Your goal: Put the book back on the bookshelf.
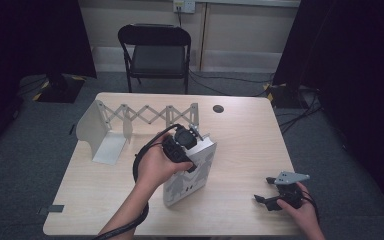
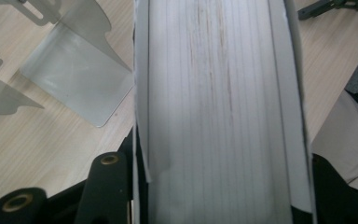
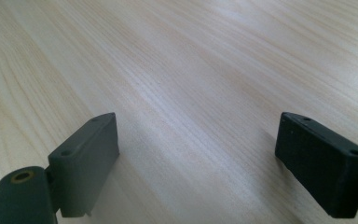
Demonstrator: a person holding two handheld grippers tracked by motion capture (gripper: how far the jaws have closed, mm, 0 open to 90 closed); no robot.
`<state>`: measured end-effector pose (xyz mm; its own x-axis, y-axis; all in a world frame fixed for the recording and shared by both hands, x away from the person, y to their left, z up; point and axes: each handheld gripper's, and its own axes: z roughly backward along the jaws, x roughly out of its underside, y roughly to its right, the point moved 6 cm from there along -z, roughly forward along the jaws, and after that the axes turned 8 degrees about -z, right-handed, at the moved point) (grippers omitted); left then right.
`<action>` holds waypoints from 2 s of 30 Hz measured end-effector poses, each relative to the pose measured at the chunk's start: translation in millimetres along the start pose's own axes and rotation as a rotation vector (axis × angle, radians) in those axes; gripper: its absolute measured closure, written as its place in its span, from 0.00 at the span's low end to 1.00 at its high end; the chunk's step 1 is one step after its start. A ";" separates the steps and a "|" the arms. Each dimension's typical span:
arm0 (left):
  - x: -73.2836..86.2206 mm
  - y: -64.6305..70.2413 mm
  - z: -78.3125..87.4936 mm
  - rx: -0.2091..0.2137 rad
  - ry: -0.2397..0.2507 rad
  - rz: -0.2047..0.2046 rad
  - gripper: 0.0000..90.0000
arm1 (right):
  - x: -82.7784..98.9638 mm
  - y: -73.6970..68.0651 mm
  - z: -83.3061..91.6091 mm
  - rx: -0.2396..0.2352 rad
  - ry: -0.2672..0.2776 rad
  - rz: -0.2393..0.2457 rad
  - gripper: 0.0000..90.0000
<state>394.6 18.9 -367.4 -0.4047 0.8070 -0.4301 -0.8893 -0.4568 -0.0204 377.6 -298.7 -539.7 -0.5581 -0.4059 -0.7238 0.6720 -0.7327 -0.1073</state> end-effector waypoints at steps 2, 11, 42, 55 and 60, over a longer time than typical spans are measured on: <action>2.8 0.5 -0.4 -0.007 0.013 0.007 0.57 | 0.0 -0.1 0.0 0.000 0.000 -0.001 0.14; 13.0 -2.1 0.7 -0.017 0.026 -0.020 0.55 | 0.1 -0.3 0.1 0.004 0.000 0.002 0.14; 8.2 -10.3 -8.3 -0.012 0.016 -0.042 0.46 | 0.0 -0.4 -0.3 0.001 0.002 -0.001 0.14; 6.8 -2.3 -10.4 -0.013 -0.001 0.008 0.55 | -0.3 -0.5 -0.5 0.002 0.000 0.000 0.14; 5.5 -2.1 -10.1 -0.014 -0.008 0.037 0.56 | -0.4 -0.5 -0.6 0.001 0.000 0.000 0.14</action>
<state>396.4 20.6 -378.9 -0.4391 0.7923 -0.4236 -0.8706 -0.4916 -0.0169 377.8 -297.8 -539.7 -0.5579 -0.4061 -0.7238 0.6717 -0.7331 -0.1064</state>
